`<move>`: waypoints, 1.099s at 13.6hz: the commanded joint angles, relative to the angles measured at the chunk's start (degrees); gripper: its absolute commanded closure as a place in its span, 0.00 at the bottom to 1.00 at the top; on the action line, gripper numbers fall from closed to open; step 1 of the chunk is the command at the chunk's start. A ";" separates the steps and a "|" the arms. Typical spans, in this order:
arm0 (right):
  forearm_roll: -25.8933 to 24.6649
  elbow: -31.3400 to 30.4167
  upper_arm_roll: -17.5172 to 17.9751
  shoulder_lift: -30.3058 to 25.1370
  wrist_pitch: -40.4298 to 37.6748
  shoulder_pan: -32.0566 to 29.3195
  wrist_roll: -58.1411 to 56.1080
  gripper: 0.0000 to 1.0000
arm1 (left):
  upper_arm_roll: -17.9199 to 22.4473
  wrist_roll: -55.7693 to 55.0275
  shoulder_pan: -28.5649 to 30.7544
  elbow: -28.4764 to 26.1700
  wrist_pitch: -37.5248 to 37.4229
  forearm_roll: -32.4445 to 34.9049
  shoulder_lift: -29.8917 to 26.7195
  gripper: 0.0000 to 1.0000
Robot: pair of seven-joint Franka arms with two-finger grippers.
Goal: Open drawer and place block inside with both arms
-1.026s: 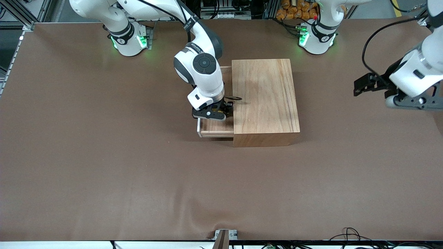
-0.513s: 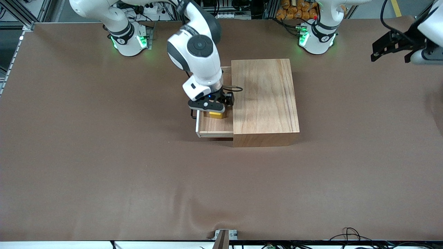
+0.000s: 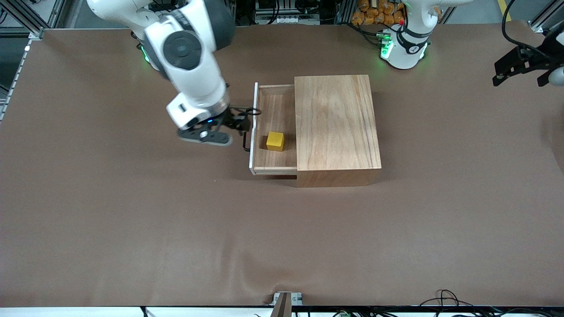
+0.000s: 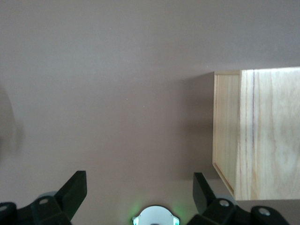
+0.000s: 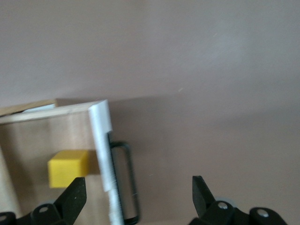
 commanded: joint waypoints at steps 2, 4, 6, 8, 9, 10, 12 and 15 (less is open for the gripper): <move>0.55 -1.72 0.76 -3.39 -5.60 -7.64 -13.82 0.00 | 0.99 0.72 -0.39 0.43 0.89 0.52 1.52 0.00; 0.90 -1.90 0.50 -5.41 -9.12 -13.79 -20.68 0.00 | 2.40 0.72 -0.57 -0.10 2.56 0.43 2.41 0.00; 0.81 -2.86 -0.20 -7.43 -10.81 -19.15 -24.91 0.00 | 3.02 0.54 -0.66 -0.10 2.65 0.34 2.68 0.00; 0.90 -2.69 -0.29 -8.84 -10.72 -23.82 -30.79 0.00 | 3.02 -1.03 -0.75 -0.19 2.48 0.34 2.33 0.00; 0.90 -2.86 -0.46 -9.54 -10.81 -24.97 -33.78 0.00 | 3.02 -1.56 -0.75 -0.19 2.48 0.34 2.32 0.00; 0.90 -3.04 -0.47 -10.42 -10.81 -26.46 -35.55 0.00 | 3.02 -1.83 -0.75 -0.27 2.39 0.34 2.32 0.00; 0.03 -2.69 -0.64 -12.18 -11.25 -27.35 -36.01 0.00 | 2.93 -2.35 -0.75 -0.19 2.13 0.25 2.32 0.00; 0.89 -2.08 0.93 -13.06 -13.69 -33.22 -36.10 0.00 | 2.93 -1.05 -0.75 -0.10 2.12 -0.01 2.41 0.00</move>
